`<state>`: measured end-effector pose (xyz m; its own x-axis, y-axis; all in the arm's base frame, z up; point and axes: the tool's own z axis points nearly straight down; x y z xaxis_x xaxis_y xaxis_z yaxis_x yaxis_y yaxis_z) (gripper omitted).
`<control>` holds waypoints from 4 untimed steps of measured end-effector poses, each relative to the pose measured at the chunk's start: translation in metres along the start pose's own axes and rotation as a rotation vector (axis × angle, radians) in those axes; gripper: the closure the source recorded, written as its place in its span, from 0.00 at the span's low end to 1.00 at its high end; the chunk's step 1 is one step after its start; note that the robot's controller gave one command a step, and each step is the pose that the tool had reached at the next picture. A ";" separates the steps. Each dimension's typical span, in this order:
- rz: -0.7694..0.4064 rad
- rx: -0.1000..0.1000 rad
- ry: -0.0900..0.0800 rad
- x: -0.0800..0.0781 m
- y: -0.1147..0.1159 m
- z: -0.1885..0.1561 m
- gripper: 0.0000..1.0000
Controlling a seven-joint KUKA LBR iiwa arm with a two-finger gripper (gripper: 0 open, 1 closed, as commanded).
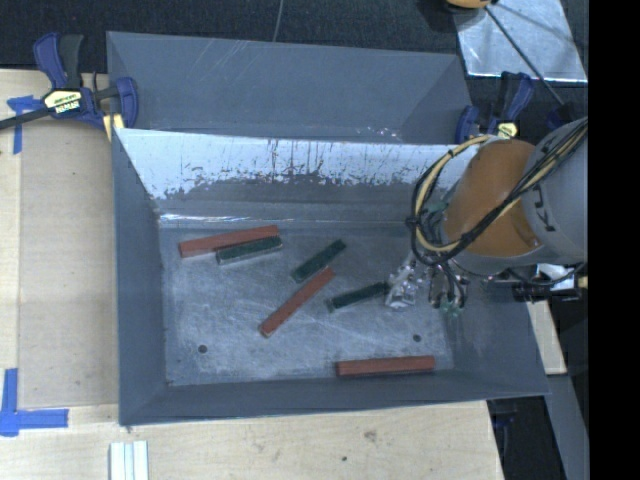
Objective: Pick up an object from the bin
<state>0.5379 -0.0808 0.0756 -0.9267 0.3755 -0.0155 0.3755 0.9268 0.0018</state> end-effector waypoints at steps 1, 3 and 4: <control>0.000 -0.001 -0.003 -0.001 0.000 0.001 0.00; -0.002 -0.001 -0.004 -0.001 0.001 0.001 0.00; -0.001 -0.002 -0.012 -0.003 0.001 -0.001 1.00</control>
Offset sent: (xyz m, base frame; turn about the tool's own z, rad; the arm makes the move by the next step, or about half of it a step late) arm 0.0000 0.0000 0.0000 0.0000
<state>0.5407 -0.0806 0.0765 -0.9269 0.3744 -0.0273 0.3744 0.9272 0.0040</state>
